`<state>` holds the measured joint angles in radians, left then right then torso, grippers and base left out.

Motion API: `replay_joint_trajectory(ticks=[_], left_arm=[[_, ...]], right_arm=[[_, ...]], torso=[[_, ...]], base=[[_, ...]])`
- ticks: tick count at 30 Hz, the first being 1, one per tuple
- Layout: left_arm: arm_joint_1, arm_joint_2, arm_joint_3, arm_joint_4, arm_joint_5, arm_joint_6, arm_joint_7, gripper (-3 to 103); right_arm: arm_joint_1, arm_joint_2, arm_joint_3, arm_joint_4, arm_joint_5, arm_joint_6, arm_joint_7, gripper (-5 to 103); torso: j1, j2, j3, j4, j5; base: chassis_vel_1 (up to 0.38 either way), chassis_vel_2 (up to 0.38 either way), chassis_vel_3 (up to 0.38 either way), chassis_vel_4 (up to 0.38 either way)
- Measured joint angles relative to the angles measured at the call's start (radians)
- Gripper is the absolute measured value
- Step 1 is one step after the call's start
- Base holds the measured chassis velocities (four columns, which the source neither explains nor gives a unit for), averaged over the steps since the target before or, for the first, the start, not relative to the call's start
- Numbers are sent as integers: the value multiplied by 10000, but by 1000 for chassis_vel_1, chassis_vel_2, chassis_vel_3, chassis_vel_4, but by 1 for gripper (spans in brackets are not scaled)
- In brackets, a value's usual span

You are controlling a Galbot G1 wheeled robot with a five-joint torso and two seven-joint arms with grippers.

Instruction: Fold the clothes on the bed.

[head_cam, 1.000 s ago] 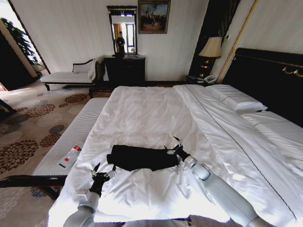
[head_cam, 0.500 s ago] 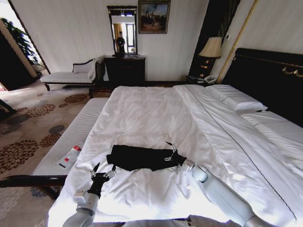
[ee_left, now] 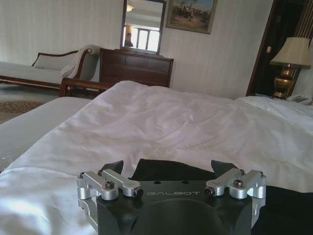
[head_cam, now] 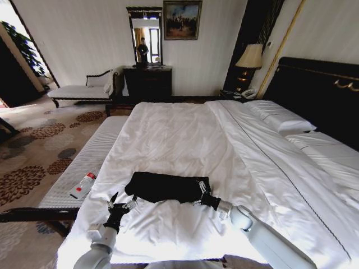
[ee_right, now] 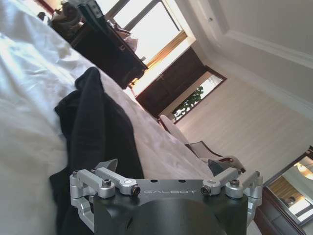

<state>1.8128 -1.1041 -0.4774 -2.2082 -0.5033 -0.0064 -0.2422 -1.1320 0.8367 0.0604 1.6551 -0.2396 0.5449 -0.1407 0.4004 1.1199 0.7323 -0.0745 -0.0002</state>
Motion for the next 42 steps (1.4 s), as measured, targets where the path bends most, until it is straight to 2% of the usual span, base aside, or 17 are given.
replay_joint_trajectory(ticks=[3, 11, 18, 27, 30, 31, 32, 35, 37, 38, 42], left_arm=[[-35, -1, 3, -9, 0, 19, -32, 100], [-227, 116, -22, -78, -175, 215, -167, 100], [59, 206, -366, -497, -381, 345, -249, 100], [646, -6, -645, -1284, -337, 380, -285, 100], [761, -25, -680, -1464, -305, 399, -286, 100], [784, -54, -711, -1551, -302, 403, -286, 100], [784, -54, -711, -1551, -302, 403, -286, 100], [807, -87, -749, -1644, -307, 411, -293, 100], [874, -106, -806, -1743, -285, 415, -300, 100], [874, -106, -806, -1743, -285, 415, -300, 100], [1040, -149, -1006, -1913, -209, 415, -310, 100]], right_arm=[[633, 4, -227, 72, 985, -534, 173, 100], [2403, 714, -1930, -1593, 1684, -982, 712, 100], [3057, 1390, -2997, -2476, 1398, -986, 784, 100], [2600, 1391, -3742, -1933, 823, -918, 837, 100], [2436, 1169, -4175, -1427, 1412, -1267, 952, 100], [2446, 1100, -4373, -980, 2074, -1641, 1109, 100], [2446, 1100, -4373, -980, 2074, -1641, 1109, 100], [2899, 1231, -4595, -672, 2945, -2221, 1516, 100], [3758, 1571, -5010, -845, 3625, -2664, 1848, 100], [3758, 1571, -5010, -845, 3625, -2664, 1848, 100], [4597, 2388, -5547, -1940, 3795, -2693, 1950, 100]], torso=[[0, 0, 0, 3, -1], [1, -1, 1, 1, 1], [1, -1, 1, 3, -1], [1, 0, 0, 3, -1], [0, -1, 1, 0, 1], [0, 0, 0, -3, -2], [0, 0, 0, -3, -2], [0, 0, 0, -1, -1], [1, 0, 0, 4, -4], [1, 0, 0, 4, -4], [1, -1, 1, 5, 0]], base=[[0, 0, 0, 0], [0, 0, 0, 0], [0, 0, 0, 0], [0, 0, 0, 0], [0, 0, 0, 0], [0, 0, 0, 0], [0, 0, 0, 0], [0, 0, 0, 0], [0, 0, 0, 0], [0, 0, 0, 0], [0, 0, 0, 0]])
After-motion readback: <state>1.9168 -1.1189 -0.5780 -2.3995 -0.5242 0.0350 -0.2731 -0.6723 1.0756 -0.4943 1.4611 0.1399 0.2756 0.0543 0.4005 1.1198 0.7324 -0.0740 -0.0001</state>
